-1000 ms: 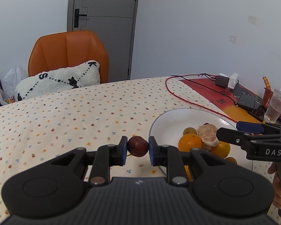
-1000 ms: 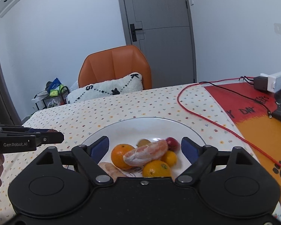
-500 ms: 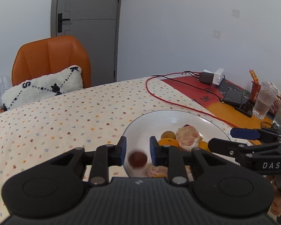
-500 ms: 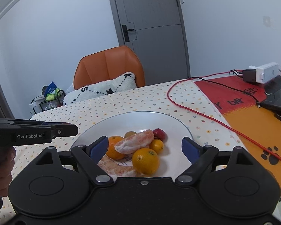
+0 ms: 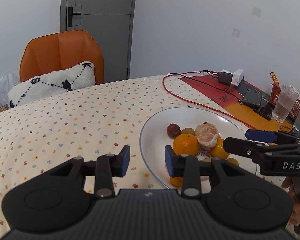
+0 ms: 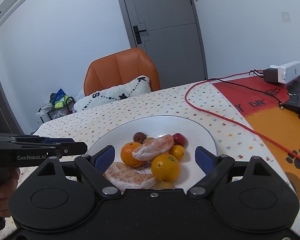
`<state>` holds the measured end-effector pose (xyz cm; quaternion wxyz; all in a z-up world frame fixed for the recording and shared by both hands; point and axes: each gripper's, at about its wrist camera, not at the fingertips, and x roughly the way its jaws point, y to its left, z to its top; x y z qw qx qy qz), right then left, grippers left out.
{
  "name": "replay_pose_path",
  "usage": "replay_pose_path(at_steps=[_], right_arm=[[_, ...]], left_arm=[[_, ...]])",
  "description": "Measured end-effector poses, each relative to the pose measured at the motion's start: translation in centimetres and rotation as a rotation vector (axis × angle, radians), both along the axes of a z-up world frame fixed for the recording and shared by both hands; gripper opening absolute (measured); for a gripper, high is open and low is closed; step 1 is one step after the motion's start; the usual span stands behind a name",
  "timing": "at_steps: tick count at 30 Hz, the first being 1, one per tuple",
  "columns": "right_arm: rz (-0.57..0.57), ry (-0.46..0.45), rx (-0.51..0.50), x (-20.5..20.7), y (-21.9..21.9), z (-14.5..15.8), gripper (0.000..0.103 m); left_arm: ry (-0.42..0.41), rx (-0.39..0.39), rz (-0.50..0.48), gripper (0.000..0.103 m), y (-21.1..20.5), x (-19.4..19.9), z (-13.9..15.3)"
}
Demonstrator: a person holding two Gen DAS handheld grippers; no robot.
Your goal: Organize fruits
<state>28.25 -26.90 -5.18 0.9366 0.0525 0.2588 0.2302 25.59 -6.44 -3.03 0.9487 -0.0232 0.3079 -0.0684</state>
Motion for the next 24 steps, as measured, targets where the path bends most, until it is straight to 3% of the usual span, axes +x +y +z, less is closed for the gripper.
replay_pose_path(at_steps=[11, 16, 24], right_arm=[[0.010, -0.010, -0.001, -1.3, 0.5, 0.8, 0.091], [0.013, -0.018, 0.004, -2.1, 0.7, 1.4, 0.096], [0.004, -0.014, 0.021, -3.3, 0.8, 2.0, 0.103]], left_arm=[[-0.005, -0.004, 0.029, 0.056, 0.9, -1.9, 0.7], [-0.009, -0.012, 0.063, 0.079, 1.6, -2.9, 1.2], [-0.002, -0.019, 0.100, 0.085, 2.7, -5.0, 1.7]])
